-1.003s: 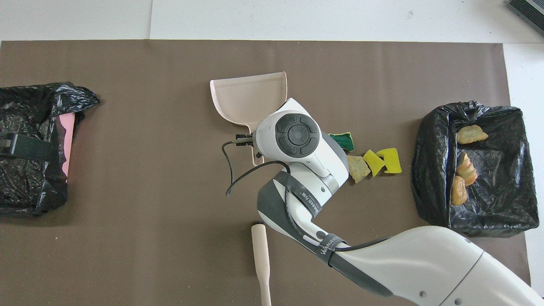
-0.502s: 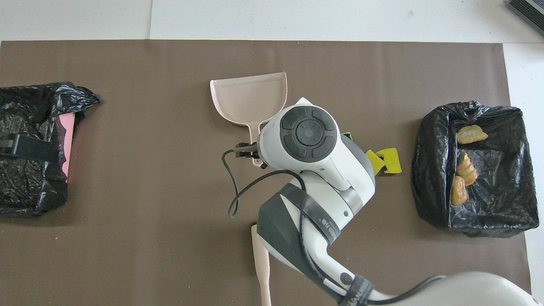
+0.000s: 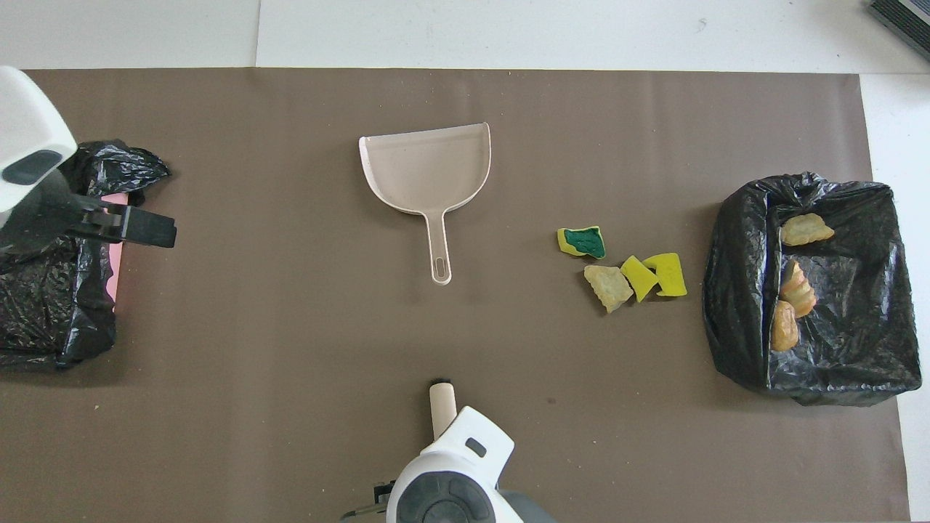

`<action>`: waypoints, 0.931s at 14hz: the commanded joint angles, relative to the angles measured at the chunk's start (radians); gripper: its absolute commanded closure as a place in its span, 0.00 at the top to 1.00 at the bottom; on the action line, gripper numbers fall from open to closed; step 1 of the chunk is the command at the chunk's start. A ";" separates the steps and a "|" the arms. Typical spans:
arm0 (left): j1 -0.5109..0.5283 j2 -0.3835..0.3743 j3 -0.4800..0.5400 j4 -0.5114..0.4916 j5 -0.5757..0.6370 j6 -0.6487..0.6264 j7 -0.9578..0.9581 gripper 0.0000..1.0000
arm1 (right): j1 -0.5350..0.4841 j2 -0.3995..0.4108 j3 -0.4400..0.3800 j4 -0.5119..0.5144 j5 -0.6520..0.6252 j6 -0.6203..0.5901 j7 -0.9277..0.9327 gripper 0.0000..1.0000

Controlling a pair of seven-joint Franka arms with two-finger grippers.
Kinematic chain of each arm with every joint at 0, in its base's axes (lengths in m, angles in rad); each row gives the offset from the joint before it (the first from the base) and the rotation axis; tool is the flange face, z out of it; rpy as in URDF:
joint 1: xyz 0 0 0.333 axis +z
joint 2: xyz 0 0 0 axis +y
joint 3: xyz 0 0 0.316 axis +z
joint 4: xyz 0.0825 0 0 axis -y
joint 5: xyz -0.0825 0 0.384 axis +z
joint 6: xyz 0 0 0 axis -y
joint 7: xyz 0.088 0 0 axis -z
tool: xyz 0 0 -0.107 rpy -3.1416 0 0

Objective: Sweep and dump trash in bin
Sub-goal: 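Reach the left gripper to the dustpan handle and grasp it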

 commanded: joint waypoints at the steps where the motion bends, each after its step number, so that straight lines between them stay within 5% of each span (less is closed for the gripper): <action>1: -0.092 0.025 0.010 -0.084 -0.006 0.096 -0.077 1.00 | 0.055 -0.114 -0.008 -0.191 0.093 0.126 -0.053 1.00; 4: -0.146 0.042 0.010 -0.135 -0.006 0.194 -0.117 1.00 | 0.057 -0.123 -0.008 -0.241 0.119 0.166 -0.085 1.00; 13: -0.334 0.304 0.010 -0.129 -0.007 0.493 -0.421 1.00 | 0.159 -0.106 -0.006 -0.384 0.154 0.352 -0.068 1.00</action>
